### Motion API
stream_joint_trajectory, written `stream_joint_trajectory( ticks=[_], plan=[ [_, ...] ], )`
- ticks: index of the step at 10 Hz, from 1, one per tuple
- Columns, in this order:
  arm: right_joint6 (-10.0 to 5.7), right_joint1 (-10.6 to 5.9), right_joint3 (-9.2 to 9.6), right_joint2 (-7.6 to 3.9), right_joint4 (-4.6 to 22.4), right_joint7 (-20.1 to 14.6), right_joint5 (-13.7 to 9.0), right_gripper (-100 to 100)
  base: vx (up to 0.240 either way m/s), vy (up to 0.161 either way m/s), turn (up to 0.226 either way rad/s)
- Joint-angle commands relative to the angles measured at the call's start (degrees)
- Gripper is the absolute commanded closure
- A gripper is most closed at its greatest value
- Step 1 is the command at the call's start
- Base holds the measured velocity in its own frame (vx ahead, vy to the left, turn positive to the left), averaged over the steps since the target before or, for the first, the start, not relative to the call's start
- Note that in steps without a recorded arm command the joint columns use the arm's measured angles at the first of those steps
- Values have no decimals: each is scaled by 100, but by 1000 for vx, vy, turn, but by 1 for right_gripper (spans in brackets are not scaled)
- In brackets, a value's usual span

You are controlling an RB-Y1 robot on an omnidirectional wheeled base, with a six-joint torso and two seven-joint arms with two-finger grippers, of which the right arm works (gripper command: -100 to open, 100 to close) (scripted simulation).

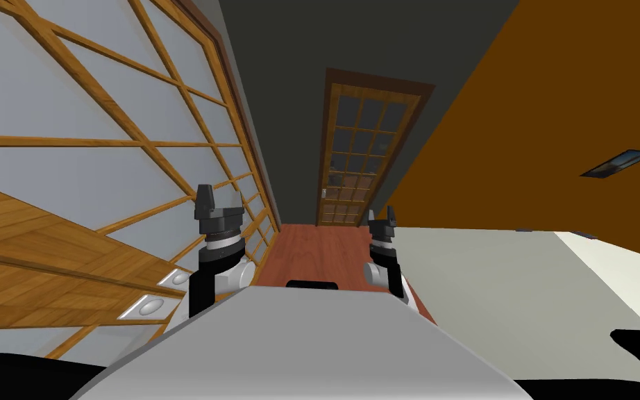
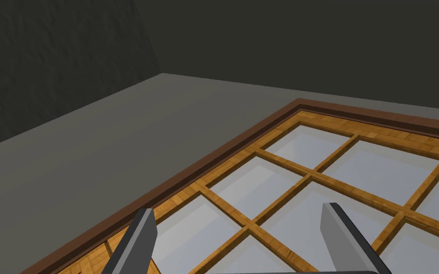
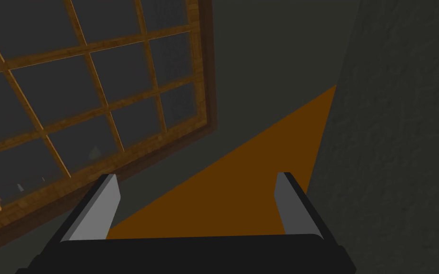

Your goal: Pull the door open

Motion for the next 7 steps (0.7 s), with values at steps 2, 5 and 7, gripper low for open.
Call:
stream_joint_trajectory(
  ticks=[2, 5, 7],
  plan=[
    [-86, -162, -85, -43, 412, -310, -114, -100, 100, 15, 140],
    [-161, -259, -151, -77, 726, -555, -207, -100, 91, 0, 106],
    [-240, -362, -220, -107, 1055, -812, -305, -100, 57, -19, 123]
  ],
)
